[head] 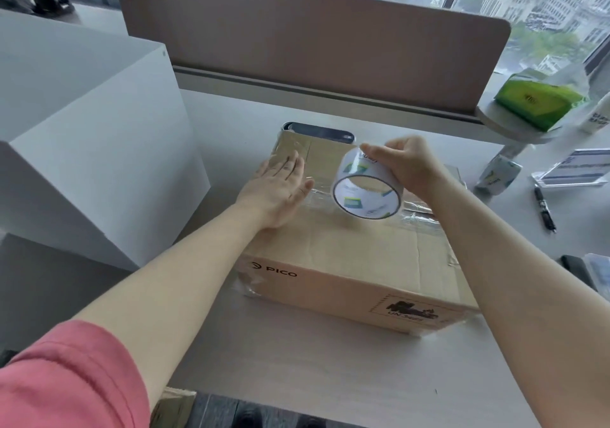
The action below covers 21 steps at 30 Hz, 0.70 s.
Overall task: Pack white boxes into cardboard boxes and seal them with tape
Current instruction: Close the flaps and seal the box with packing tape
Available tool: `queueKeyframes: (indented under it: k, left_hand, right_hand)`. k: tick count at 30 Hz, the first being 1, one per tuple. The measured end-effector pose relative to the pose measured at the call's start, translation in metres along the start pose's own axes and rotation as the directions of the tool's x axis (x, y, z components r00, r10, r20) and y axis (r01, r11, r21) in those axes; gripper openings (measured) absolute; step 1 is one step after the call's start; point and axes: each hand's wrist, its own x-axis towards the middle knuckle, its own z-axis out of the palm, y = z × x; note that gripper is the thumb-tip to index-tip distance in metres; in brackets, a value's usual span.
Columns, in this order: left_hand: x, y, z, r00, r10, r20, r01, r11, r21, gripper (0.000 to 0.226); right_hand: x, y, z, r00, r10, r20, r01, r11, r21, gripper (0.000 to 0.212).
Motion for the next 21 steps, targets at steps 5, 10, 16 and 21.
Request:
queueKeyframes:
  k: [5, 10, 16, 21]
  left_hand:
    - [0.0, 0.005, -0.003, 0.999, -0.04, 0.026, 0.038, 0.997, 0.06, 0.059]
    - [0.001, 0.011, -0.008, 0.992, -0.097, 0.075, 0.09, 0.992, 0.09, 0.058]
    - [0.009, 0.036, -0.013, 0.993, -0.063, -0.097, 0.036, 0.966, -0.256, 0.05]
    - [0.017, 0.045, -0.001, 0.991, -0.078, -0.112, 0.033, 0.931, -0.363, 0.049]
  right_hand:
    - [-0.001, 0.005, -0.03, 1.0, -0.008, -0.025, -0.002, 0.924, -0.381, 0.052]
    - [-0.005, 0.008, -0.034, 1.0, -0.03, -0.007, 0.025, 0.921, -0.388, 0.05]
    - [-0.028, 0.043, -0.046, 0.99, 0.133, -0.04, -0.115, 0.946, 0.305, 0.038]
    - [-0.029, 0.046, -0.042, 0.991, 0.095, -0.09, -0.062, 0.948, 0.311, 0.039]
